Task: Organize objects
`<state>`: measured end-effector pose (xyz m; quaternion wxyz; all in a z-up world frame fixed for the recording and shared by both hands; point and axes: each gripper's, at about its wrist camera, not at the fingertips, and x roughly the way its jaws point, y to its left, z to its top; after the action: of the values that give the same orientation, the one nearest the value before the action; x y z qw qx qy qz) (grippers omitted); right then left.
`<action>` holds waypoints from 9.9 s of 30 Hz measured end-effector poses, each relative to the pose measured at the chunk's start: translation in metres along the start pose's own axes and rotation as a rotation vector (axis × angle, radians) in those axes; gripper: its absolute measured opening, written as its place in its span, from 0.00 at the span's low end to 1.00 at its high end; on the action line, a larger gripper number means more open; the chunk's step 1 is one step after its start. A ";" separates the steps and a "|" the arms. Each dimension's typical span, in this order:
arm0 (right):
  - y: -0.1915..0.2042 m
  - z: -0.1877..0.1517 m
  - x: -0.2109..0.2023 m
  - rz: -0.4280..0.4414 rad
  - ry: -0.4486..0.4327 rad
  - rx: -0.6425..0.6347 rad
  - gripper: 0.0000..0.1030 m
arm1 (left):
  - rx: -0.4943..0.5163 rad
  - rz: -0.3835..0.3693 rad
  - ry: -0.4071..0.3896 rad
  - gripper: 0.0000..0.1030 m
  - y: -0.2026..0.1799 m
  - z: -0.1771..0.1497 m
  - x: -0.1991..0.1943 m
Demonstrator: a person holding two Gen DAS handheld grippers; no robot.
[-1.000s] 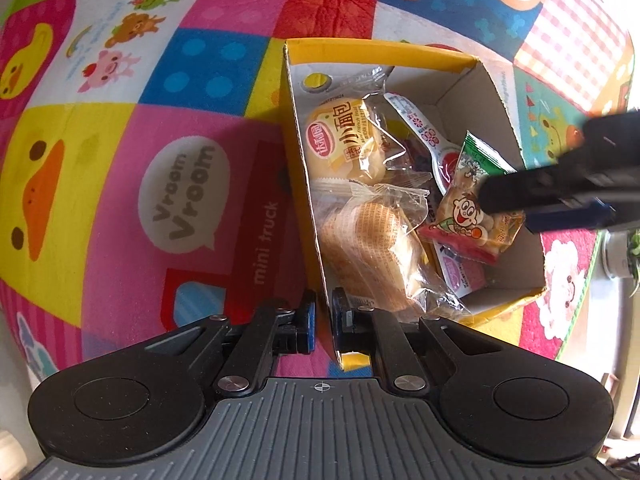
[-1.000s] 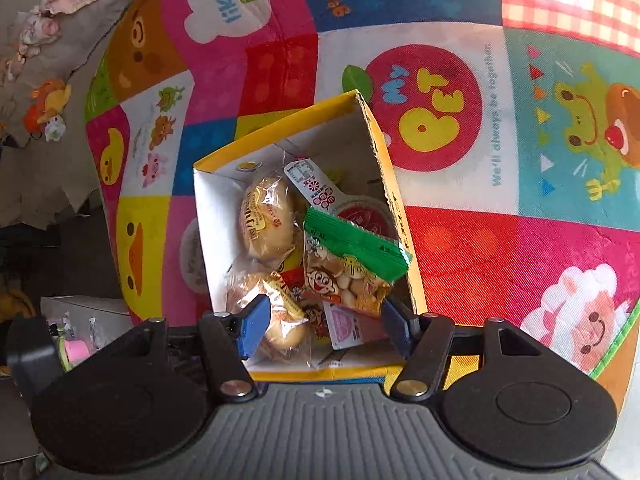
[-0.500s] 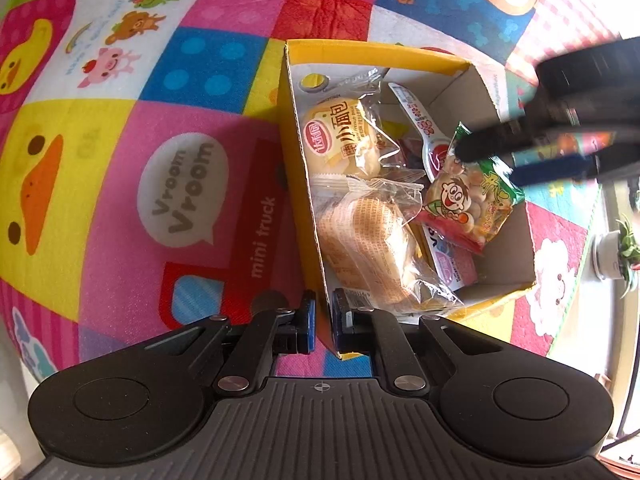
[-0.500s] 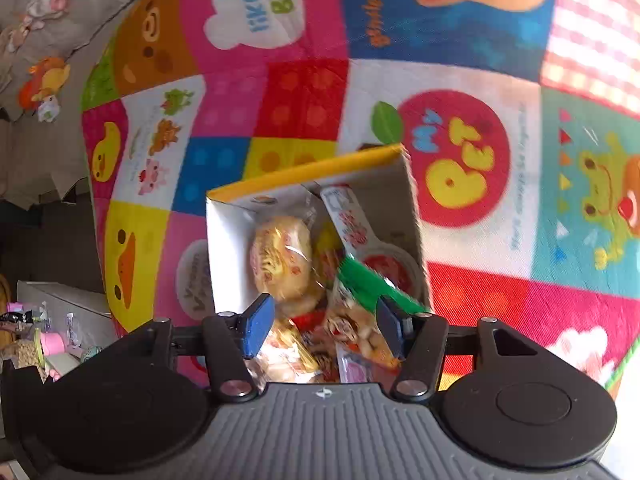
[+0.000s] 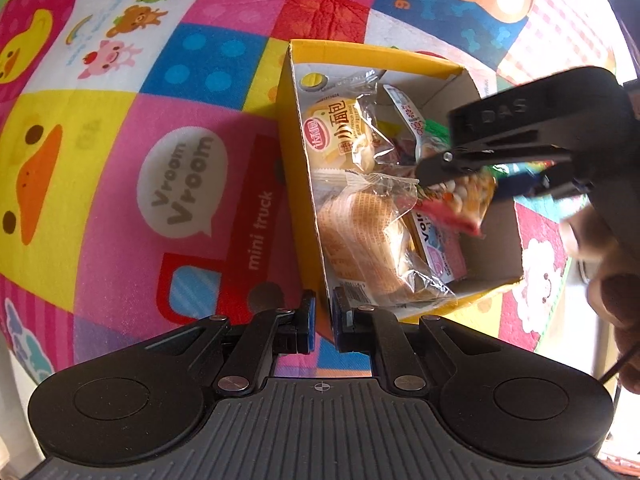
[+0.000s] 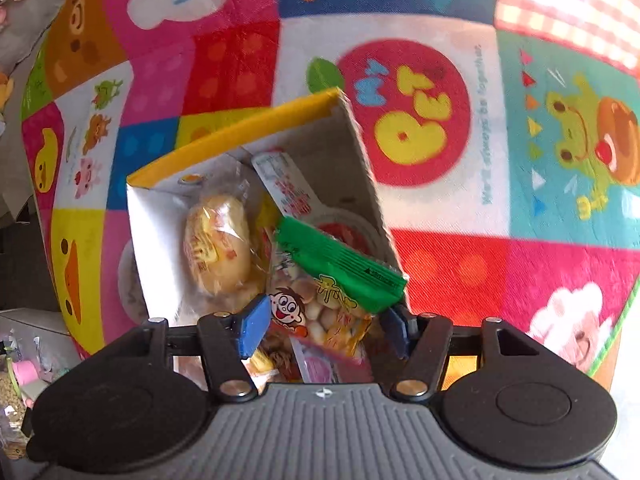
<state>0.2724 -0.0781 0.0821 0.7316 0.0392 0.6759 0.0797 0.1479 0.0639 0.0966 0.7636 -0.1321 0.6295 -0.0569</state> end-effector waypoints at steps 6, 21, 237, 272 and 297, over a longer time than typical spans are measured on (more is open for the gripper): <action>0.018 0.007 -0.005 0.057 0.029 -0.123 0.41 | -0.007 -0.002 0.007 0.10 0.001 0.001 0.001; -0.046 -0.081 -0.085 0.027 -0.161 -0.214 0.42 | 0.047 0.054 0.008 0.09 -0.009 0.007 0.009; -0.112 -0.266 0.056 -0.127 -0.828 -0.143 1.00 | 0.231 0.191 -0.713 1.00 -0.030 -0.150 0.087; -0.112 -0.266 0.056 -0.127 -0.828 -0.142 1.00 | 0.232 0.191 -0.713 1.00 -0.032 -0.150 0.087; -0.112 -0.266 0.056 -0.127 -0.828 -0.142 1.00 | 0.233 0.192 -0.713 1.00 -0.031 -0.150 0.087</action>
<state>0.0186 -0.1921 -0.0131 0.9456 -0.0241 0.3190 0.0584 0.0213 -0.0076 -0.0026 0.9462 0.0037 0.3236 -0.0066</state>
